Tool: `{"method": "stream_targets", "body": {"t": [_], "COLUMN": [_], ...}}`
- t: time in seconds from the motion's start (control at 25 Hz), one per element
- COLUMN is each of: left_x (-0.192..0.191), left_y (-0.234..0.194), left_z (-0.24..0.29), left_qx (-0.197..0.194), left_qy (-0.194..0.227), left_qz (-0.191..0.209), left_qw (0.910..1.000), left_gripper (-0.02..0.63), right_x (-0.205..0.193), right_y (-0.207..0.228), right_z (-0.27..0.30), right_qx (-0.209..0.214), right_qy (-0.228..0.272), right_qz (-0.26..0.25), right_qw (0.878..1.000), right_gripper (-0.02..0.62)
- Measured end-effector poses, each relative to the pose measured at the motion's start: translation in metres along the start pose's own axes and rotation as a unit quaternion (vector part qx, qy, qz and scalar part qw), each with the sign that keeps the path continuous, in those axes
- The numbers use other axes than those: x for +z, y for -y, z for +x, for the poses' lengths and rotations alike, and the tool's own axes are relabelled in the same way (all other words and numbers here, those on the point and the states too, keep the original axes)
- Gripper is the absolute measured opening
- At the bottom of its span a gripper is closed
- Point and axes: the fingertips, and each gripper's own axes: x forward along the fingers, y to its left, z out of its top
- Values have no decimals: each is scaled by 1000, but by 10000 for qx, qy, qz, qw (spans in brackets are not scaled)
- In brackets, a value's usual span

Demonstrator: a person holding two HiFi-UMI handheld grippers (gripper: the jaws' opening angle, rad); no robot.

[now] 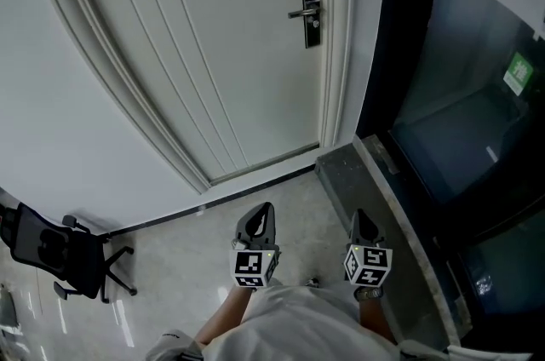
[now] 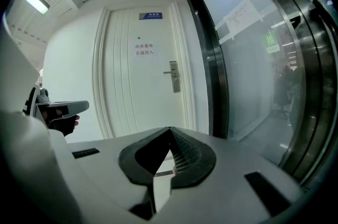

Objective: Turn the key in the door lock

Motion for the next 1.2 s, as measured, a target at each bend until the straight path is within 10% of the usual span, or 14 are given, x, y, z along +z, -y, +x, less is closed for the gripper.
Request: {"method": "stream_targets", "body": {"t": [1.2], "left_x": [-5], "left_y": [-62], "left_z": [242], "left_qx": [-142], "left_qy": [0], "left_qz": [-396], "left_qw": [9991], "left_gripper": [9], "right_x": [71], "right_y": [45], "right_z": [217], "right_qx": [69], "right_qy": [-164], "right_qz": [-246], "right_qw": [9995], "right_gripper": [2]}}
